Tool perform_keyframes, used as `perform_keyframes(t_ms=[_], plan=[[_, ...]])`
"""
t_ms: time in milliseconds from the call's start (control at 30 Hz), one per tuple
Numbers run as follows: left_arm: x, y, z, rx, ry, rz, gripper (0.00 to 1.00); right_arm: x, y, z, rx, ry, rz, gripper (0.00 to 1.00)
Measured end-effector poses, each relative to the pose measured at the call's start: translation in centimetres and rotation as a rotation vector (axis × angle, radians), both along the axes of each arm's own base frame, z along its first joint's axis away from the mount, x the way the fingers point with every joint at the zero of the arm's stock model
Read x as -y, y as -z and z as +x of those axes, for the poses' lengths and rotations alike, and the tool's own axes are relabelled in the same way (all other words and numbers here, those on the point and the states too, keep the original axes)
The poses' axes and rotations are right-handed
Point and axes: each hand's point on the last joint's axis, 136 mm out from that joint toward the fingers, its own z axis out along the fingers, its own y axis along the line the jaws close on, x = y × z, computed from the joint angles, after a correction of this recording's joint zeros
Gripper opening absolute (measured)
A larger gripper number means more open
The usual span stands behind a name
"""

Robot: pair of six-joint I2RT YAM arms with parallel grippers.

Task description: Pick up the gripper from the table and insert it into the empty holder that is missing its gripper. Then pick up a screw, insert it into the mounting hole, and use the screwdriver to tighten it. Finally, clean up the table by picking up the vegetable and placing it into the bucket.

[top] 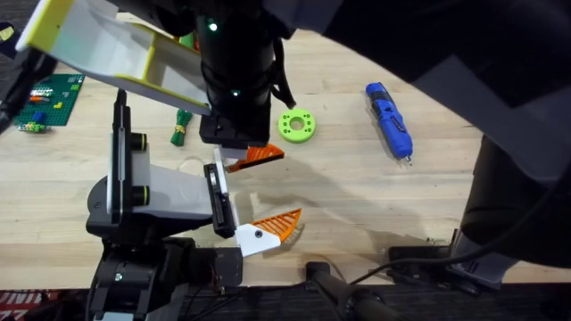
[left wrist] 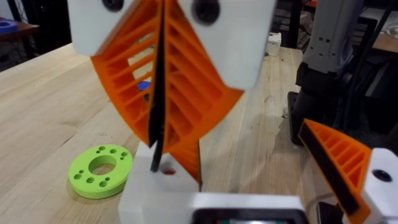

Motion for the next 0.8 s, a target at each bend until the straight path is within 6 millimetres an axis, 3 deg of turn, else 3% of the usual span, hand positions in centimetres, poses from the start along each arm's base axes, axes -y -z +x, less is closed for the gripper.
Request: perform_keyframes(t_ms=[333, 800], plan=[[0.0, 0.0, 0.0, 0.002, 0.0, 0.0, 0.983, 0.5, 0.1, -0.3, -0.012, 0.002, -0.022, 0.008], [0.0, 0.0, 0.0, 0.002, 0.0, 0.0, 0.983, 0.1, -1.5, -0.1, 0.013, 0.004, 0.026, 0.008]])
